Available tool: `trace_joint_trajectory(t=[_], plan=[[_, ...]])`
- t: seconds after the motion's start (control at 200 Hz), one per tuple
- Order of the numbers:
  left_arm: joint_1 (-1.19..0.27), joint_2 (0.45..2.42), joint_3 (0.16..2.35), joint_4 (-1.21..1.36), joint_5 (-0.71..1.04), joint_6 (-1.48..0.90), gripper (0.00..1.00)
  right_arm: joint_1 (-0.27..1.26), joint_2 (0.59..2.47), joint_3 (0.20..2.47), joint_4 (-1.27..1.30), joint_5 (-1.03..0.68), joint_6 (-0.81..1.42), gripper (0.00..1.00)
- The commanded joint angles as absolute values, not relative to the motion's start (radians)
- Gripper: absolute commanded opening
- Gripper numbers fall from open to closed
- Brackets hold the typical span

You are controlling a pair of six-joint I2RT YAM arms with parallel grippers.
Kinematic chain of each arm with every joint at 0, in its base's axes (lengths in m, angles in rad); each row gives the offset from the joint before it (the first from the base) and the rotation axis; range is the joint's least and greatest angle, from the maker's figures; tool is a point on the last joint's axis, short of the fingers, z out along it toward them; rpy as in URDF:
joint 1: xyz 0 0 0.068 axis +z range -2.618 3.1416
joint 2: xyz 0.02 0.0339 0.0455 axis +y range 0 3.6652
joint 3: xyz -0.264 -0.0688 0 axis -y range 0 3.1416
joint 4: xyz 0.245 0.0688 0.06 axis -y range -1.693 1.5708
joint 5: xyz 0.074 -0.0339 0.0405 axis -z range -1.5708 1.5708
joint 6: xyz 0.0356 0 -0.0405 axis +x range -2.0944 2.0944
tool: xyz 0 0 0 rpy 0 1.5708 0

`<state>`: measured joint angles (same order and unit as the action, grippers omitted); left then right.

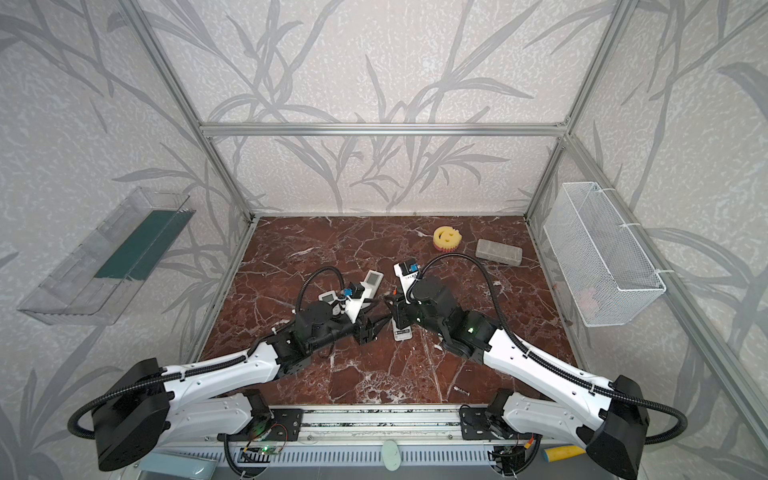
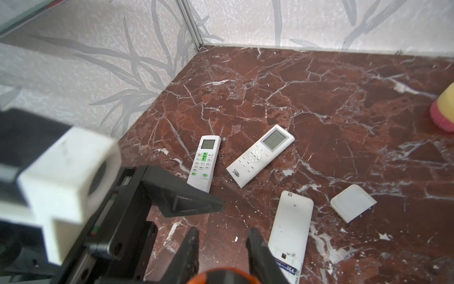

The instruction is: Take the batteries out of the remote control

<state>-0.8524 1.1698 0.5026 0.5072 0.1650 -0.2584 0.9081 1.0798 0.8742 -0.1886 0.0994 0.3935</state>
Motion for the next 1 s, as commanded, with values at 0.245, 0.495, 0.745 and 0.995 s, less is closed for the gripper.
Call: trace_joint_trajectory(t=[0.245,0.495,0.745,0.995], plan=[[-0.664,1.362,0.627,0.343,0.235,-0.620,0.60,0.942,1.167,0.811,-0.096,0.224,0.270,0.00],[-0.645,1.607,0.746,0.416,0.352,-0.704,0.59,0.945,1.175,0.753,0.006,0.228,0.253,0.00],[-0.645,1.737,0.821,0.420,0.384,-0.721,0.59,0.944,1.216,0.737,0.064,0.233,0.269,0.00],[-0.645,1.810,0.855,0.424,0.415,-0.729,0.59,0.945,1.257,0.753,0.082,0.220,0.224,0.00]])
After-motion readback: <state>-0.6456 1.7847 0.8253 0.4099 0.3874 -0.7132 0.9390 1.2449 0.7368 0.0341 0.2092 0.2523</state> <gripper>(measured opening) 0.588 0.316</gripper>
